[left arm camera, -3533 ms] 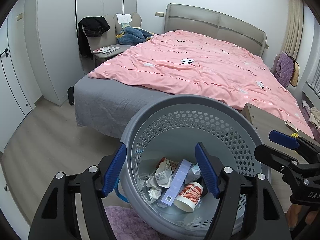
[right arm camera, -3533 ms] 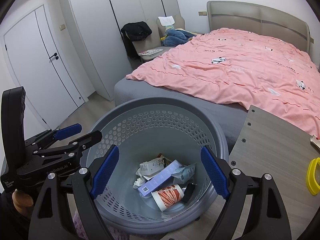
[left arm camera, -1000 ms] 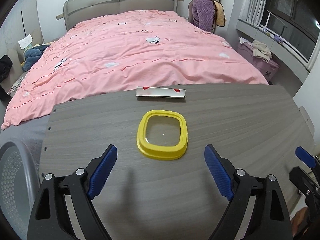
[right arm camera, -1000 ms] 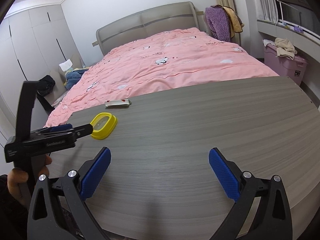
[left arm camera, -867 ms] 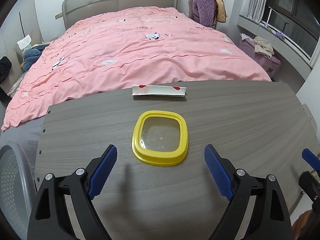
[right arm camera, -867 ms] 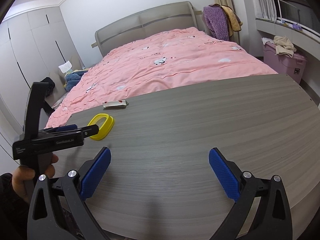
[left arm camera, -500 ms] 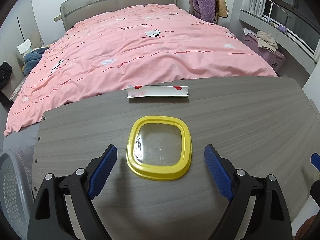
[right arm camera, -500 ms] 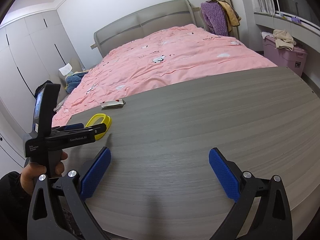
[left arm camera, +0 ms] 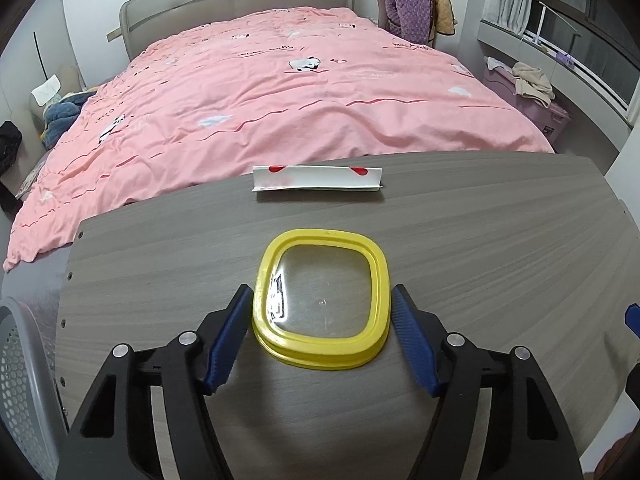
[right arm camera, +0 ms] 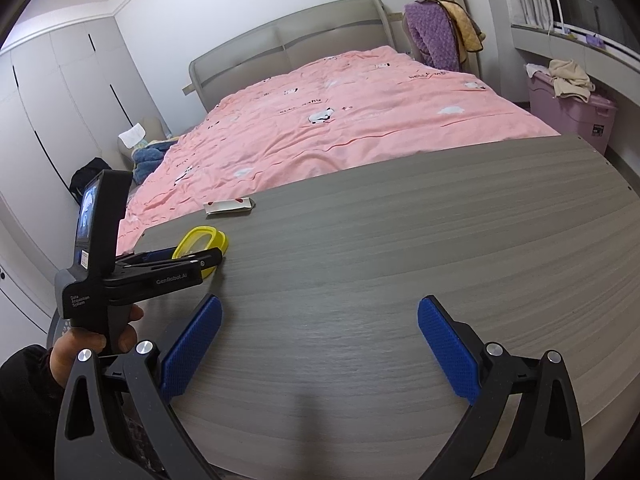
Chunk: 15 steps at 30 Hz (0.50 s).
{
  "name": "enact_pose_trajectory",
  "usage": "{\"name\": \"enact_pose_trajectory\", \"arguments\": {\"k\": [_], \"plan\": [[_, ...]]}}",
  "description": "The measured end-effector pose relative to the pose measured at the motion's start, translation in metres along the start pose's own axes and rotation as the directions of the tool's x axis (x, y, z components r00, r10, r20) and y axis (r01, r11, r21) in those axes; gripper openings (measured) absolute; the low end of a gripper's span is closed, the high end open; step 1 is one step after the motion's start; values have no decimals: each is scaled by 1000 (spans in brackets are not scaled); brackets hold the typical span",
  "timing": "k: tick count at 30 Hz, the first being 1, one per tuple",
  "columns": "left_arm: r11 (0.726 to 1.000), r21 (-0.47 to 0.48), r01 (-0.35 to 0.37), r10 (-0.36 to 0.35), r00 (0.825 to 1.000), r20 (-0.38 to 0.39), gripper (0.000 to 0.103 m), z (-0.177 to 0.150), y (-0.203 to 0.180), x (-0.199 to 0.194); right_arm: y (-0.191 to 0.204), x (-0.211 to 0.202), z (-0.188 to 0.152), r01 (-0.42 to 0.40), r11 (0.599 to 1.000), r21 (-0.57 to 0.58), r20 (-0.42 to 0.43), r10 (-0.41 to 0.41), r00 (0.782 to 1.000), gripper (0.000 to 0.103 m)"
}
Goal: Collect trash
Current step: 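Grasp the yellow plastic lid with the left gripper, then grasp the white playing card with the right gripper while the left gripper holds the lid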
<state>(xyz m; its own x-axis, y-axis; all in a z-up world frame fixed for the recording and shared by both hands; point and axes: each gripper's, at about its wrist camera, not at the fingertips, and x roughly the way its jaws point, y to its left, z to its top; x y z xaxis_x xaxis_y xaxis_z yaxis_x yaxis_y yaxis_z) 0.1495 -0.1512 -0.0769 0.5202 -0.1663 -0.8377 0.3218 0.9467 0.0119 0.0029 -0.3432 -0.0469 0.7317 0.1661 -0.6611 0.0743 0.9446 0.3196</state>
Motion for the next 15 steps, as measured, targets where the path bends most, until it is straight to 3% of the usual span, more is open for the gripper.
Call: {"name": "enact_pose_trajectory", "arguments": {"k": [6, 15], "plan": [[999, -40, 6, -4, 999, 33, 67, -9, 20, -19, 18, 9, 5, -5, 1000, -25, -20, 4, 1000, 97], [996, -82, -44, 54, 991, 124, 67, -21, 76, -66, 71, 49, 23, -25, 998, -50, -49, 22, 999, 97]]}}
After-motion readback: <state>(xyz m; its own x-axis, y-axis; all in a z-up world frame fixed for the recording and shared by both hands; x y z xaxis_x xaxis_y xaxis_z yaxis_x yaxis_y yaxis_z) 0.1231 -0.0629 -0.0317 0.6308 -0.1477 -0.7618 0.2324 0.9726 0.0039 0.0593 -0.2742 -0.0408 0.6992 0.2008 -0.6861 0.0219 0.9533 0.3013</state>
